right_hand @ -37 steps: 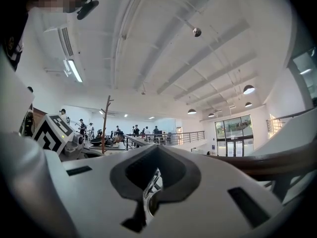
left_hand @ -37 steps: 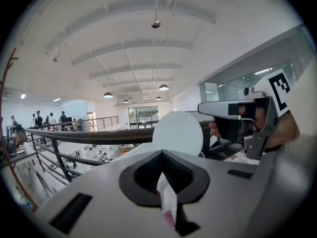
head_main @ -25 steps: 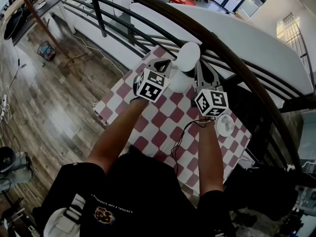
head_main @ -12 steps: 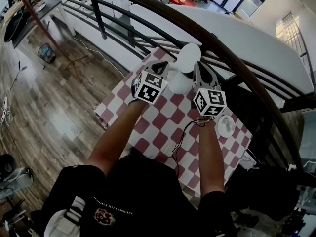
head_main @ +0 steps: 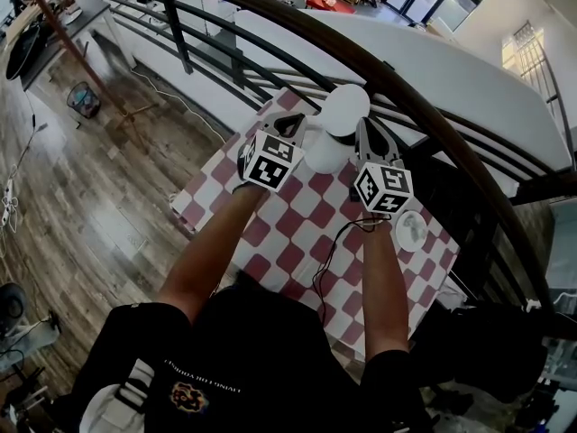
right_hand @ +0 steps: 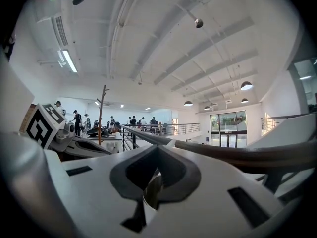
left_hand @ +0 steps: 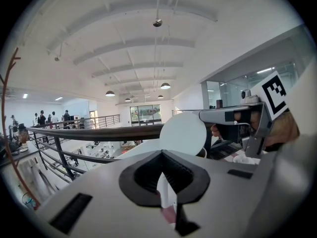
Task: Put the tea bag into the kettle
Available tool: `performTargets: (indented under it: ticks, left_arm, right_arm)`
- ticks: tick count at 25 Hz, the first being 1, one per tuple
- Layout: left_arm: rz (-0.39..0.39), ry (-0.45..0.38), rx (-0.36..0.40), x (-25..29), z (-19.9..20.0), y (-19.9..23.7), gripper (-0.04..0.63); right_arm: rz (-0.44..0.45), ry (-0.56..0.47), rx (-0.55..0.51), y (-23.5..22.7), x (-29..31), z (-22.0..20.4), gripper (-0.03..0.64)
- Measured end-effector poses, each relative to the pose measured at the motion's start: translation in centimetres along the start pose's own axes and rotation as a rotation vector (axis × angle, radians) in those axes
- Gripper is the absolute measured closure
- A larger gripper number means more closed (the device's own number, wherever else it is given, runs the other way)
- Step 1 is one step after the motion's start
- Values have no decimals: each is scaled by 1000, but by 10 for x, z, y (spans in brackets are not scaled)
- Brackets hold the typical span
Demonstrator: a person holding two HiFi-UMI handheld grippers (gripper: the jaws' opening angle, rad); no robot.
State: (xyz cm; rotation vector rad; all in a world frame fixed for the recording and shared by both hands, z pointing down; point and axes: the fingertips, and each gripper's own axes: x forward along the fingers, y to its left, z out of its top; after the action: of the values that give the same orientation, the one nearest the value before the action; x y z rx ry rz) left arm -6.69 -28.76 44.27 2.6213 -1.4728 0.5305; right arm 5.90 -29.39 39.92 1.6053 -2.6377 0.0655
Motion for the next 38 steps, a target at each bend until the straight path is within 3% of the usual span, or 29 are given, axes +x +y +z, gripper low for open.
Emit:
performTargets:
  ticks: [18,26,38]
  left_arm:
    - [4,17,-5,0,-5,1,597]
    - [6,17,-3,-1,-7,2,597]
    - [7,30,-5,-1,-10,1,597]
  right_arm:
    - [-47,16,66,-23,-5,-21,606]
    - [-101,107,129,-43,-10,-63,606]
    - [-100,113,128,-43,-10,-64,606]
